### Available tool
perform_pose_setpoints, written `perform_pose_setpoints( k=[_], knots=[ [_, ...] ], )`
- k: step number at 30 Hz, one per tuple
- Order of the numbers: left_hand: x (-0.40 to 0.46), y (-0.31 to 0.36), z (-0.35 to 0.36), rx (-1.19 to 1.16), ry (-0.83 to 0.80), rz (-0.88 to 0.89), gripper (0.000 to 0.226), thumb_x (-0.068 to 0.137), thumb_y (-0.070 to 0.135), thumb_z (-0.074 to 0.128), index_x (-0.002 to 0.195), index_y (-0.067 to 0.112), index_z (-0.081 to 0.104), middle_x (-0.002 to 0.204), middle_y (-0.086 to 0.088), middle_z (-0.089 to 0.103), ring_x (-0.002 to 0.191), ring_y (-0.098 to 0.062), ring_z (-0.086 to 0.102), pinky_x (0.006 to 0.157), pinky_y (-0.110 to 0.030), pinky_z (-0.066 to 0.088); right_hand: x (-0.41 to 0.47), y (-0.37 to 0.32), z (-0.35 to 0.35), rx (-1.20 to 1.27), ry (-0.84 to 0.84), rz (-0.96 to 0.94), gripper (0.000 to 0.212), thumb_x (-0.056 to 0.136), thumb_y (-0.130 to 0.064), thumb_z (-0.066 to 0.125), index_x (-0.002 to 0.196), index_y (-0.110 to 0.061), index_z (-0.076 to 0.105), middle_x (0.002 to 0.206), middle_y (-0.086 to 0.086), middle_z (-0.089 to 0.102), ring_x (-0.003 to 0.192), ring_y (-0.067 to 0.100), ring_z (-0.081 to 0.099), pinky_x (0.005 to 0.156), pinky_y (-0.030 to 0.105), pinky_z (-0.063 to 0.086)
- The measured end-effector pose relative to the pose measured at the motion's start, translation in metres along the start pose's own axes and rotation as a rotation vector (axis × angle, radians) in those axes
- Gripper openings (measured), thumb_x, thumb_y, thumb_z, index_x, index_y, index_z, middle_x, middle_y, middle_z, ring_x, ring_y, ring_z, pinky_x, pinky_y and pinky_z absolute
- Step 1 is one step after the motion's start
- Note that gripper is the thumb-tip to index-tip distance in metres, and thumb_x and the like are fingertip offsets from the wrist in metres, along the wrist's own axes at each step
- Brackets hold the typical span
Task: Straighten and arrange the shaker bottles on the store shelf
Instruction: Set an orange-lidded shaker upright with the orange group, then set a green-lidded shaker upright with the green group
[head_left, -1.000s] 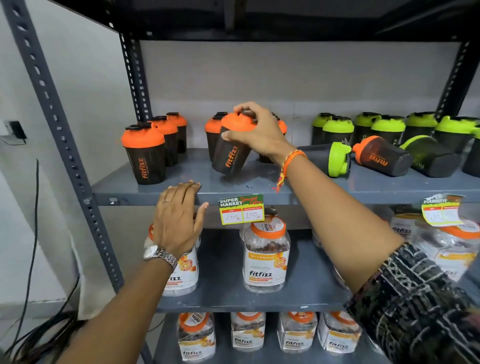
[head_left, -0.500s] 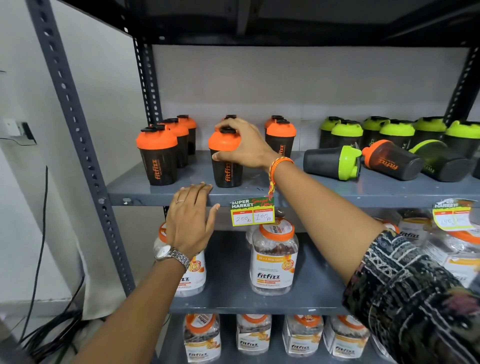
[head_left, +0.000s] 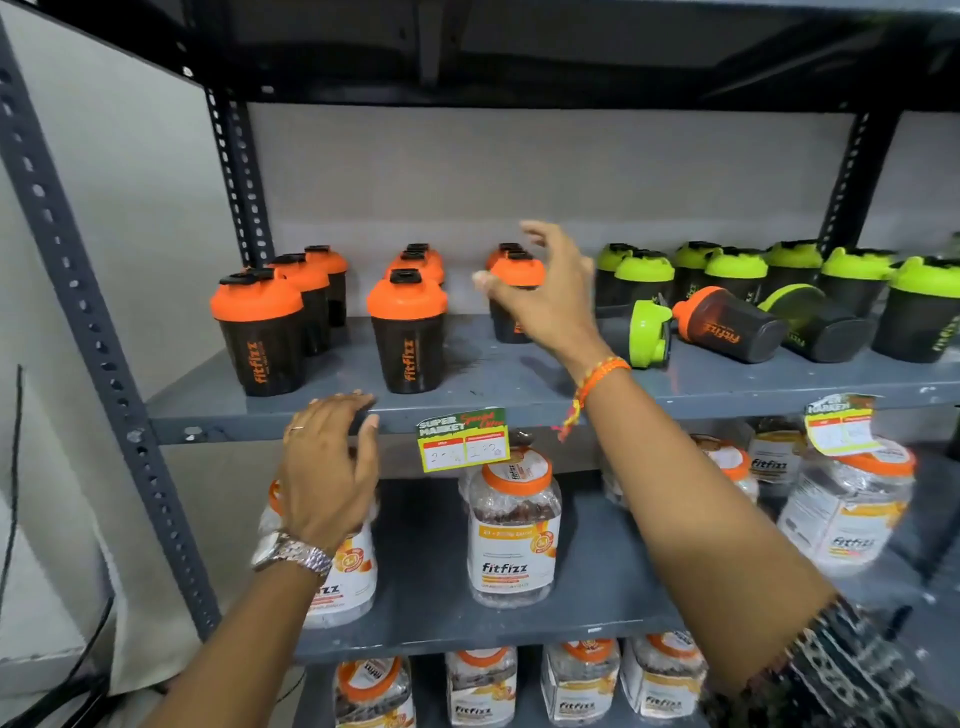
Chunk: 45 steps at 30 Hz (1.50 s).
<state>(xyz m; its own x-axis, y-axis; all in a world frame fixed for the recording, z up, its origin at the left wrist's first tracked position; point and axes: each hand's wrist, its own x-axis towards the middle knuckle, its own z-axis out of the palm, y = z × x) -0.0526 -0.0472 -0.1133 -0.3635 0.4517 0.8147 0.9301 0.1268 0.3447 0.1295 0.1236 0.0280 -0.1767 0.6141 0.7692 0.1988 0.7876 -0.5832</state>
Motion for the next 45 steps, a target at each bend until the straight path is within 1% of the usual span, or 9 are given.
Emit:
perform_pose_setpoints(
  k=[3,5,8,12,19,25,29,36,45],
  knots=[
    [-0.002,0.018,-0.004,-0.039,0.082,0.028,0.032,0.094,0.023,0.051,0.118,0.011,0.069,0.117,-0.012,0.072,0.114,-0.032,0.063,0.104,-0.044,0.042,0.002,0.037,-0.047,-0.065,0.337,0.169,0.07,0.067,-0.049,0.081,0.124,-0.015,0.058,0.124,0.006,0.062,0.118,0.03,0.054,0.098,0.03,0.031],
    [0.001,0.038,-0.001,-0.061,0.092,0.07,0.034,0.094,0.022,0.052,0.121,0.01,0.068,0.119,-0.012,0.072,0.119,-0.033,0.062,0.109,-0.044,0.04,0.001,0.057,-0.078,-0.141,0.385,0.351,0.079,0.065,-0.052,0.083,0.128,-0.016,0.052,0.131,0.009,0.055,0.125,0.036,0.047,0.098,0.033,0.029],
    [0.009,0.08,0.012,-0.104,0.069,0.117,0.036,0.093,0.023,0.053,0.124,0.012,0.066,0.127,-0.008,0.069,0.123,-0.03,0.06,0.115,-0.042,0.036,0.002,0.09,-0.11,-0.227,0.122,0.459,0.106,0.054,-0.051,0.091,0.141,-0.022,0.038,0.144,0.01,0.046,0.135,0.037,0.039,0.109,0.044,0.032],
    [0.009,0.139,0.039,-0.138,-0.007,0.219,0.037,0.092,0.025,0.054,0.125,0.013,0.064,0.131,-0.005,0.067,0.126,-0.027,0.057,0.115,-0.04,0.035,0.01,0.121,-0.131,-0.191,-0.251,0.35,0.131,0.041,-0.037,0.099,0.151,-0.021,0.03,0.15,0.01,0.043,0.139,0.03,0.043,0.116,0.04,0.036],
    [-0.021,0.184,0.092,-0.023,-0.241,0.193,0.048,0.095,0.04,0.048,0.135,0.015,0.057,0.144,-0.004,0.058,0.137,-0.026,0.049,0.121,-0.041,0.028,0.013,0.15,-0.136,-0.133,-0.421,0.183,0.119,0.053,-0.012,0.098,0.151,-0.017,0.032,0.144,0.0,0.042,0.138,0.018,0.038,0.106,0.02,0.028],
    [-0.025,0.196,0.105,0.054,-0.247,0.203,0.056,0.094,0.041,0.048,0.142,0.013,0.051,0.151,-0.005,0.051,0.146,-0.027,0.038,0.126,-0.042,0.019,0.012,0.157,-0.133,-0.12,-0.328,0.131,0.106,0.051,-0.025,0.099,0.141,-0.02,0.043,0.14,0.003,0.055,0.129,0.021,0.05,0.106,0.031,0.04],
    [-0.018,0.21,0.114,0.068,-0.268,0.254,0.056,0.095,0.043,0.046,0.143,0.015,0.049,0.152,-0.004,0.049,0.148,-0.026,0.035,0.126,-0.042,0.017,0.016,0.152,-0.138,0.03,-0.251,0.114,0.096,0.057,-0.024,0.094,0.139,-0.025,0.046,0.139,-0.001,0.055,0.126,0.014,0.05,0.106,0.024,0.038],
    [-0.018,0.22,0.133,0.122,-0.269,0.253,0.054,0.095,0.045,0.047,0.142,0.017,0.051,0.148,-0.003,0.054,0.136,-0.024,0.049,0.122,-0.04,0.024,0.046,0.139,-0.159,0.023,-0.101,0.139,0.073,0.054,-0.046,0.083,0.124,-0.046,0.059,0.127,-0.003,0.065,0.123,0.019,0.058,0.108,0.042,0.046],
    [-0.018,0.21,0.138,0.173,-0.246,0.311,0.053,0.096,0.043,0.047,0.143,0.019,0.051,0.147,-0.001,0.055,0.132,-0.023,0.051,0.118,-0.038,0.028,0.055,0.148,-0.174,-0.187,-0.175,0.112,0.075,0.068,-0.042,0.08,0.139,-0.034,0.057,0.13,0.008,0.061,0.13,0.024,0.048,0.098,0.021,0.031]
  ],
)
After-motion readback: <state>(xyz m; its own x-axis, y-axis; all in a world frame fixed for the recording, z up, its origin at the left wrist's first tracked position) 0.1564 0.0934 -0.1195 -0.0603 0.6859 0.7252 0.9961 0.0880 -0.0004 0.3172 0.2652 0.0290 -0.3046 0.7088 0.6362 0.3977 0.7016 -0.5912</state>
